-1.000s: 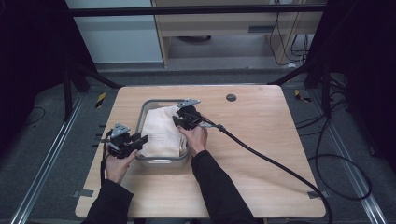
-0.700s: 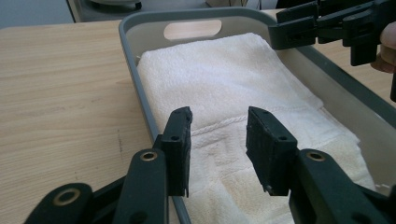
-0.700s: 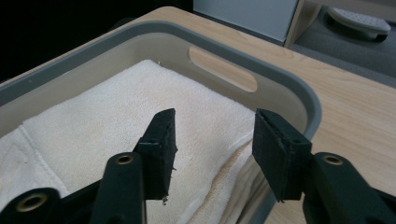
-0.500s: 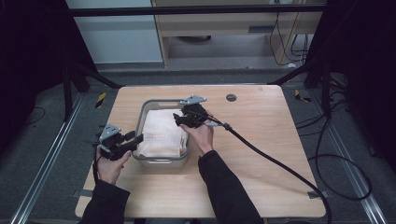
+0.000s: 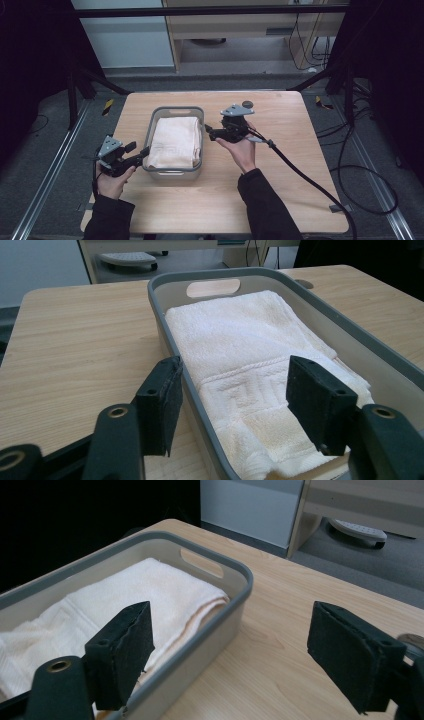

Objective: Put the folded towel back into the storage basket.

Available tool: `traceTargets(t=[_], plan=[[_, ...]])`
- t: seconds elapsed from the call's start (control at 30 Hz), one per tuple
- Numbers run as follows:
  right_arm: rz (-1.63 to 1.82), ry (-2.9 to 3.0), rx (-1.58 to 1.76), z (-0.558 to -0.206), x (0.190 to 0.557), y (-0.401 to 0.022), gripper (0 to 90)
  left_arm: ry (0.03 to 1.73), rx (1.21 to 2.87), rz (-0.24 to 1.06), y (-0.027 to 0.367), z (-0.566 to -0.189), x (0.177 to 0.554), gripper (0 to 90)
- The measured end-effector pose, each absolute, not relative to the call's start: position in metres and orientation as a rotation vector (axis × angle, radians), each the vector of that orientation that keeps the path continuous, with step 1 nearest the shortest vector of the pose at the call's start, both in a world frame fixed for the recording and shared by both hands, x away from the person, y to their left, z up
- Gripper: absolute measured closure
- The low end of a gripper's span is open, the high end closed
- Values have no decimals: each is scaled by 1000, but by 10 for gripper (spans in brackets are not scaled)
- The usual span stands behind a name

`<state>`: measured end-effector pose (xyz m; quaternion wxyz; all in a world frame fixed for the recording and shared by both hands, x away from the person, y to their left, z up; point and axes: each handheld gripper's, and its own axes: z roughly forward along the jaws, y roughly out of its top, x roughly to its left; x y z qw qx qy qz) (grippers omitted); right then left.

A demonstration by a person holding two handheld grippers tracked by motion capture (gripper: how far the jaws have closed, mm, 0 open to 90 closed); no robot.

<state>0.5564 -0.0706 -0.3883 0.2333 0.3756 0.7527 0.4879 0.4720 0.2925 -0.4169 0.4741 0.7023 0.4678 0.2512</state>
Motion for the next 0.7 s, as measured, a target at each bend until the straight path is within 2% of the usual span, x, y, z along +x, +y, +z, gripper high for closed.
traceTargets(t=[0.33, 0.7], plan=[[1349, 2052, 1049, -403, 519, -125, 155, 1122, 1718, 634, 295, -421, 464, 328], [1291, 2043, 1109, -430, 487, -180, 149, 1137, 1713, 644, 308, -432, 449, 334]])
